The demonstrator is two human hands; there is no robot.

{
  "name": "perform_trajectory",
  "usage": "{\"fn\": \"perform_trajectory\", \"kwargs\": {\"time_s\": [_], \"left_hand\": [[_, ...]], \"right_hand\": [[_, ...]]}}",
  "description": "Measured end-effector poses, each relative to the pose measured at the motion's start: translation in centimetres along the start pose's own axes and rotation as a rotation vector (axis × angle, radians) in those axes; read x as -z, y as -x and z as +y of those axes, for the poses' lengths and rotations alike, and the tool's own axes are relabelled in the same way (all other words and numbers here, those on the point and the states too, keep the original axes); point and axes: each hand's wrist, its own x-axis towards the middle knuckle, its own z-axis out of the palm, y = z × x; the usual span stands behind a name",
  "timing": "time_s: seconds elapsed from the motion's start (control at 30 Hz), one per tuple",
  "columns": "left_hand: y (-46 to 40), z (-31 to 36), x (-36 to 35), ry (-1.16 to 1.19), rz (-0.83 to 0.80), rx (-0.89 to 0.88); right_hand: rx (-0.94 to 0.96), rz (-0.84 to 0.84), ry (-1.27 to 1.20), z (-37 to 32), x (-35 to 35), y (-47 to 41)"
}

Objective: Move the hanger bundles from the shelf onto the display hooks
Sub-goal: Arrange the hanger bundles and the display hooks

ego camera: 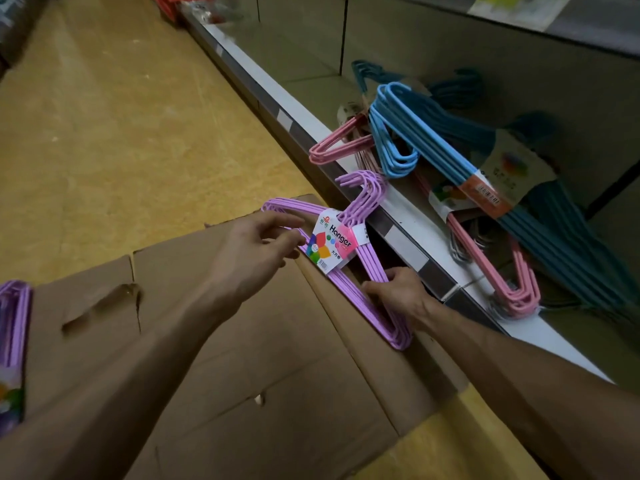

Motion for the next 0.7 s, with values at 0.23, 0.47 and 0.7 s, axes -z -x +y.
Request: {"fn": "perform_trajectory", "kwargs": {"time_s": [0.23, 0.47, 0.7], "left_hand": [[-0.4, -0.9, -0.1, 0.007, 0.009, 0.026], [-0.9, -0.5, 1.0, 0.009, 0.070, -0.001], [-1.0, 0.5, 2.5, -0.133, 0.090, 0.025]], "right_hand": [[-0.020, 0.071, -0.023, -1.3, -2.2, 1.2], [0.226, -0.032, 0.061, -1.2, -2.5, 3.6], [0.312, -0.171, 0.130, -2.8, -3.7, 7.2]]}}
